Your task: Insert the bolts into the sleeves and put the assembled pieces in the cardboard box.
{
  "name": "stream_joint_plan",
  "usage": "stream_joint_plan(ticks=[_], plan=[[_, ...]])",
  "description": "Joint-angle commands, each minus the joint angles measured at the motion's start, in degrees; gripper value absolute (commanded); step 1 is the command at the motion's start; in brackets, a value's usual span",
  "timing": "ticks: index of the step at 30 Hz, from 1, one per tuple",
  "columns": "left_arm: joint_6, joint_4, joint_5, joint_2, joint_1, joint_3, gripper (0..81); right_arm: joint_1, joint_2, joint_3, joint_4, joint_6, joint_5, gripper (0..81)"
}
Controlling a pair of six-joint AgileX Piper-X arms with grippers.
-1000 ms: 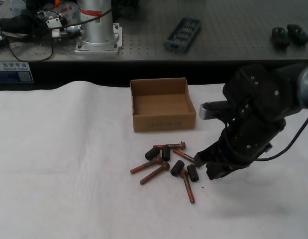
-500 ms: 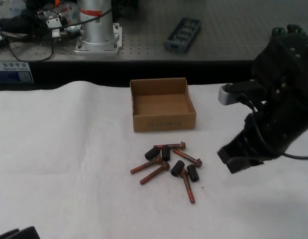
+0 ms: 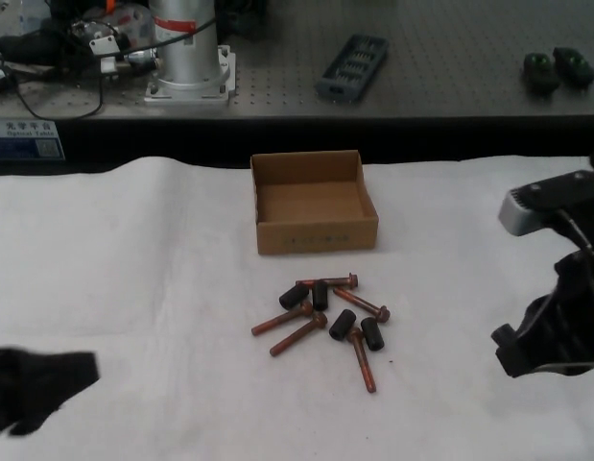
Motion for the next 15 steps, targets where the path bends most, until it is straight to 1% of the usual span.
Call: stream_joint_plan(ticks=[1, 3, 7, 11, 13, 15], plan=[[6.56, -1.81, 1.02, 9.87, -4.05, -5.46, 32.1, 0.02, -1.10, -0.04, 0.32, -0.66, -0.71, 2.9], [12.21, -2.40, 0.33, 17.72, -7.80, -10.33, 32.1, 0.02, -2.67, -0.04, 0.78, -0.66, -0.71, 2.9], [22.21, -2.38, -0.57, 30.57, -13.45, -20.07, 32.1, 0.02, -5.02, -0.04, 1.73, -0.66, -0.71, 2.9], [26.78, -2.38, -2.34, 41.09, -16.46, -27.42, 32.1, 0.02, -6.75, -0.04, 3.04, -0.66, -0.71, 2.9], [29.40, -2.38, -3.72, 45.40, -17.53, -30.55, 32.1, 0.02, -7.33, -0.04, 3.32, -0.66, -0.71, 2.9], [32.42, -2.24, -3.72, 48.48, -18.42, -33.14, 32.1, 0.02, -7.73, -0.04, 3.37, -0.66, -0.71, 2.9]])
